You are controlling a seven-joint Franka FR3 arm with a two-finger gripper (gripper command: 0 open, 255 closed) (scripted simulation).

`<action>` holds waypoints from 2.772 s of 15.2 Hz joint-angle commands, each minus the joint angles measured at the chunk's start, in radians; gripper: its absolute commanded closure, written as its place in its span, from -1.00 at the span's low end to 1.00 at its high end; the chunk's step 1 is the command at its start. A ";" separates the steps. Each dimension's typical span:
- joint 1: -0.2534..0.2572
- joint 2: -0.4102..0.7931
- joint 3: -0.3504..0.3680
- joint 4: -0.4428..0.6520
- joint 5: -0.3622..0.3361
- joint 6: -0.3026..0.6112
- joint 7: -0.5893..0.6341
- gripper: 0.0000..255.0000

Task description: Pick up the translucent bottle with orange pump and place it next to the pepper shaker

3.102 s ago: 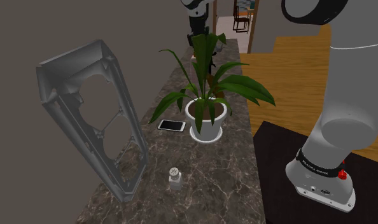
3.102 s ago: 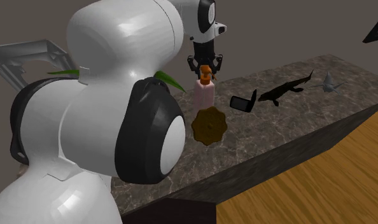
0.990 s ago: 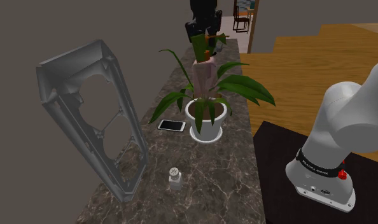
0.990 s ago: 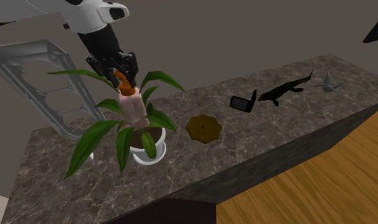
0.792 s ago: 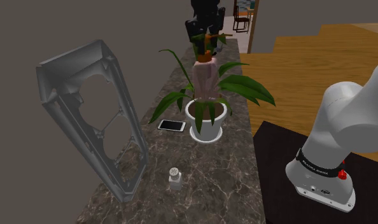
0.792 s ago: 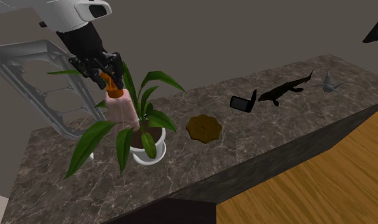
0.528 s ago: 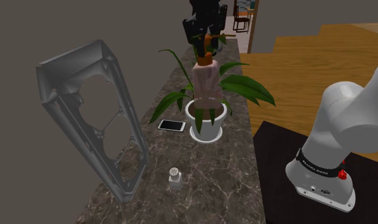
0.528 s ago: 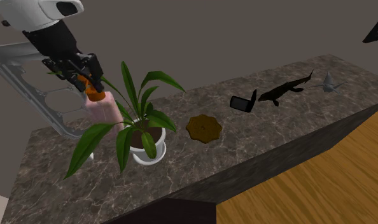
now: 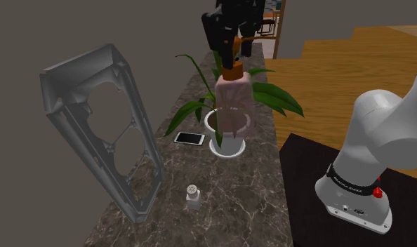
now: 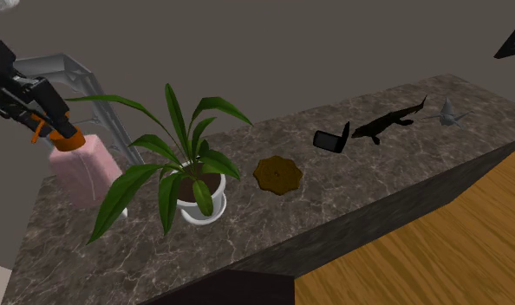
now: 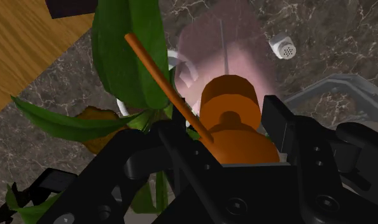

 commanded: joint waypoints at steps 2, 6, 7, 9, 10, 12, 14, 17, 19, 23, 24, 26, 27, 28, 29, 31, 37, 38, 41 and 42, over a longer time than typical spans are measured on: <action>0.018 0.012 0.056 0.044 0.024 -0.035 0.077 1.00; 0.031 0.004 0.089 0.016 0.043 -0.015 0.122 1.00; 0.032 -0.002 0.088 -0.003 0.045 -0.002 0.121 1.00; 0.035 -0.013 0.088 -0.041 0.048 0.025 0.121 1.00; 0.036 -0.019 0.088 -0.059 0.050 0.038 0.120 1.00; 0.038 -0.029 0.088 -0.095 0.054 0.065 0.120 1.00; 0.041 -0.038 0.088 -0.130 0.057 0.091 0.120 1.00; 0.044 -0.050 0.090 -0.181 0.062 0.130 0.121 1.00; 0.046 -0.057 0.091 -0.214 0.065 0.156 0.122 1.00; 0.051 -0.068 0.095 -0.276 0.071 0.208 0.123 1.00; 0.052 -0.071 0.096 -0.292 0.072 0.221 0.124 1.00; 0.054 -0.074 0.098 -0.321 0.075 0.247 0.125 1.00; 0.055 -0.076 0.099 -0.336 0.076 0.260 0.126 1.00; 0.056 -0.077 0.101 -0.350 0.077 0.273 0.127 1.00; 0.056 -0.078 0.102 -0.365 0.079 0.286 0.128 1.00; 0.058 -0.080 0.105 -0.392 0.081 0.312 0.129 1.00; 0.063 -0.079 0.116 -0.472 0.088 0.392 0.136 1.00; 0.063 -0.078 0.118 -0.484 0.089 0.405 0.137 1.00; 0.065 -0.074 0.124 -0.521 0.091 0.446 0.141 1.00; 0.065 -0.072 0.126 -0.533 0.092 0.460 0.142 1.00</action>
